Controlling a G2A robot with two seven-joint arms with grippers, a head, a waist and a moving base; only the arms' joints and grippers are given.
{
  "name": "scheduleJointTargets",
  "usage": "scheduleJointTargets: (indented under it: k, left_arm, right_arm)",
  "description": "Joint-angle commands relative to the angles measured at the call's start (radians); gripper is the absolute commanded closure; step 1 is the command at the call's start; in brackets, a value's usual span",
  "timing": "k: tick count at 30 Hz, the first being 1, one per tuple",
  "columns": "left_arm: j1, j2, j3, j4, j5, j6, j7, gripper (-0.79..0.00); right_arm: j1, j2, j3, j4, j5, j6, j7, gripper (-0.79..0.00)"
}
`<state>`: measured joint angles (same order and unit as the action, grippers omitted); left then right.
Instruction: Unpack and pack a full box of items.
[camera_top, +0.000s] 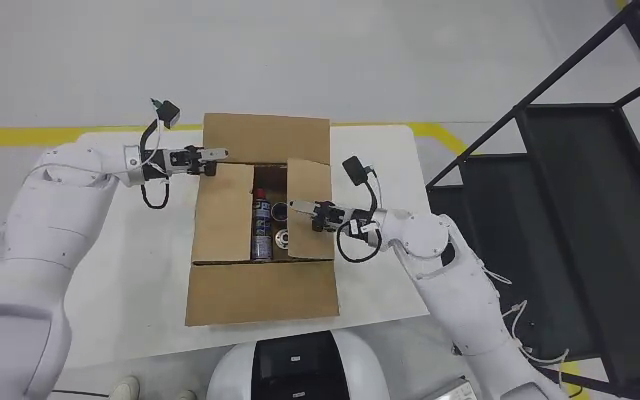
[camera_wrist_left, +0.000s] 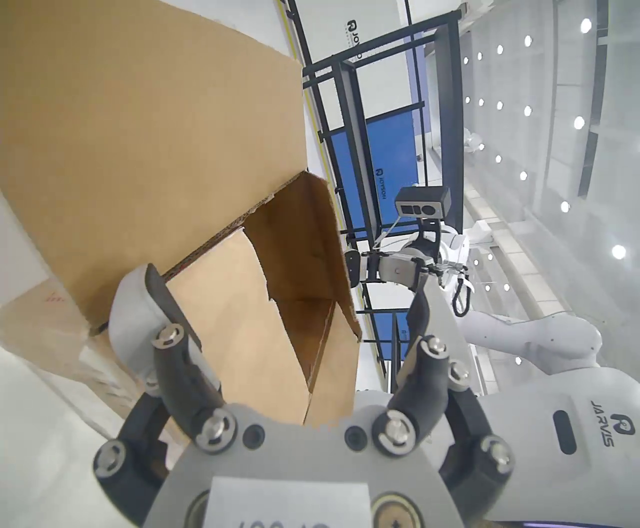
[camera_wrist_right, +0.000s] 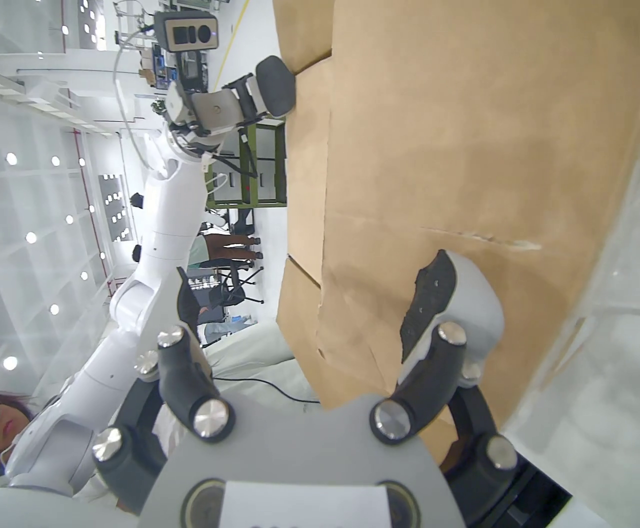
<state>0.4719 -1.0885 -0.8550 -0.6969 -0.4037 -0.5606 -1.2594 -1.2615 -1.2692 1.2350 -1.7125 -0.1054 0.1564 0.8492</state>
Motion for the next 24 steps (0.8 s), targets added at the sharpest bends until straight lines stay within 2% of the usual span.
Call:
scheduleJointTargets:
  k: [1, 7, 11, 18, 22, 24]
  left_arm:
    - [0.000, -0.001, -0.001, 0.001, -0.001, 0.001, -0.001, -0.785]
    - [0.000, -0.001, -0.007, 0.002, -0.004, 0.001, -0.001, -0.785]
    - [0.001, 0.003, -0.032, -0.001, -0.057, 0.000, 0.000, -0.785]
    - [0.003, 0.026, -0.102, 0.003, -0.130, -0.022, 0.022, -0.785]
    - [-0.004, 0.041, -0.137, 0.036, -0.134, -0.036, 0.036, -0.785]
    - [-0.007, 0.046, -0.150, 0.052, -0.135, -0.041, 0.041, -0.785]
  right_arm:
    - [0.014, 0.001, -0.015, 0.017, -0.024, 0.008, 0.009, -0.785]
    - [0.039, 0.004, -0.039, 0.042, -0.072, 0.020, 0.007, -0.785]
    - [0.042, 0.006, -0.034, 0.011, -0.024, 0.002, 0.028, -0.785]
    - [-0.028, 0.033, 0.094, -0.093, 0.086, -0.035, 0.155, -0.785]
    - [-0.095, 0.059, 0.168, -0.130, 0.036, -0.056, 0.283, -0.785]
    - [-0.134, 0.068, 0.192, -0.134, 0.017, -0.072, 0.309, -0.785]
